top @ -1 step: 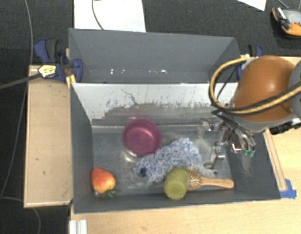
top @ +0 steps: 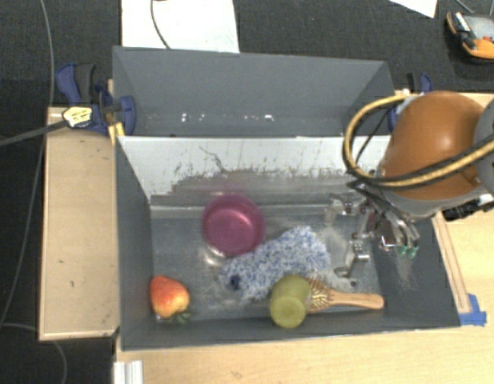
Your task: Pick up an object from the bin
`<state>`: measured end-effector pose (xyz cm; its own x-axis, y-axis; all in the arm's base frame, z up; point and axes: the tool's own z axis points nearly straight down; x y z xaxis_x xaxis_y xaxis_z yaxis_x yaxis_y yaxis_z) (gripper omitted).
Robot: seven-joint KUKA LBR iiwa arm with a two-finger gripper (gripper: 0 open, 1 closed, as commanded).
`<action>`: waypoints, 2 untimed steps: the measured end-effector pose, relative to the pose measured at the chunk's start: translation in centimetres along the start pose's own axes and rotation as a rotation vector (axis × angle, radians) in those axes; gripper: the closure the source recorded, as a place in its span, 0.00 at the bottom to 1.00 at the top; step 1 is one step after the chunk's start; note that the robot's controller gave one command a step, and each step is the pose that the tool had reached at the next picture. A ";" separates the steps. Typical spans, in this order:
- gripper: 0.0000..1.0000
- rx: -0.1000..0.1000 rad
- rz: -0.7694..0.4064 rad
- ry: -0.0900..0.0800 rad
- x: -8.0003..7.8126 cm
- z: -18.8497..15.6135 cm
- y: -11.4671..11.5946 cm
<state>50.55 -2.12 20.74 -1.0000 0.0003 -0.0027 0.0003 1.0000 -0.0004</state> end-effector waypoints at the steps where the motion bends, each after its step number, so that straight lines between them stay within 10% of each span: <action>1: 0.00 0.000 -0.125 -0.006 -0.7 7.2 4.9; 2: 0.00 0.004 -0.517 -0.007 2.2 7.6 4.8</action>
Offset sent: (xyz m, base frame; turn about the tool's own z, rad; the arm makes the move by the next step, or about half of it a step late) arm -0.0290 0.0449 -0.0732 -0.5364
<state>48.36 2.69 13.11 -0.8693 -0.4943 -0.0083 -0.4942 0.8693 -0.0072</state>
